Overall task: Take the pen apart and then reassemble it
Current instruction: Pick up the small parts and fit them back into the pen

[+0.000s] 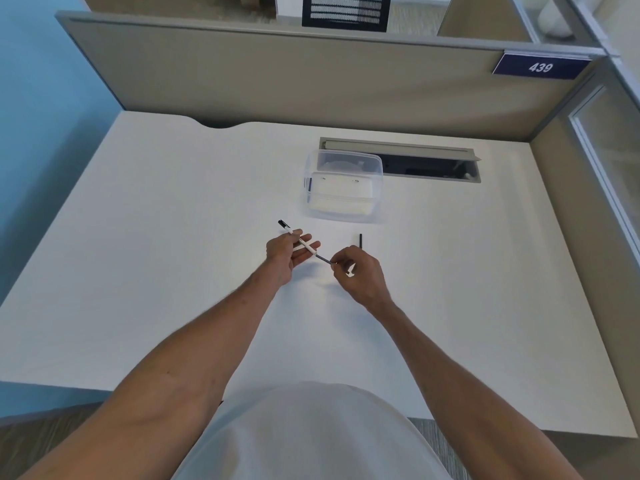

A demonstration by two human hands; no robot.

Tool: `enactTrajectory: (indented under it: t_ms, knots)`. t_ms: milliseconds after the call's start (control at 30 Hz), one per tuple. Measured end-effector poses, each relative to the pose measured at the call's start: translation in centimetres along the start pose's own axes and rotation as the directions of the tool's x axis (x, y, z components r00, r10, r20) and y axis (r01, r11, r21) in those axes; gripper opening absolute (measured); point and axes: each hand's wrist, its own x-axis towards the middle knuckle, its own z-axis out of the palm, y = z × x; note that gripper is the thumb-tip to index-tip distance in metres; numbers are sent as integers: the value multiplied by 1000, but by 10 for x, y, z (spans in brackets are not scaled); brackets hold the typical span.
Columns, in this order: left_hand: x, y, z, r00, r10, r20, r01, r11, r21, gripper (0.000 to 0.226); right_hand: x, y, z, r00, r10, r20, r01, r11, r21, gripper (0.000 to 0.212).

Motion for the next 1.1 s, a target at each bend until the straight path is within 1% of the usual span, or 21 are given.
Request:
enactTrajectory:
  t_ms: [233,367,467,533,600,800,900,1033,1100]
  knots:
    - [-2,-2,1,999,-13,36,13,1000,10,39,3,-1,3,1000,26,-9,-26,999,-47,7]
    - [-4,-3,0,999,-19,50,19,1000,4,40,2,1,4,999,38,-8,-39,994,-104,8]
    - [-7,-2,0,998,-27,53,26,1000,15,32,2,0,4,999,46,-22,-49,989,-141,13]
    - [-8,-1,1,998,-30,54,29,999,17,20,2,-1,5,999,26,-47,-32,988,-150,13]
    - [-9,0,3,998,-36,50,36,999,9,15,3,-3,7,996,-6,-87,-7,989,-150,10]
    - [-9,2,7,996,-40,80,46,996,-71,13,15,-13,10,987,-79,-142,56,986,-157,11]
    - [-7,5,9,996,-34,84,44,991,-124,16,19,-22,11,973,-134,-189,104,981,-162,11]
    - [-7,7,14,996,-39,85,46,996,-79,16,25,-31,11,960,-173,-220,144,979,-144,12]
    - [-8,8,14,994,-53,93,60,995,-74,14,27,-34,12,962,-167,-215,139,981,-138,17]
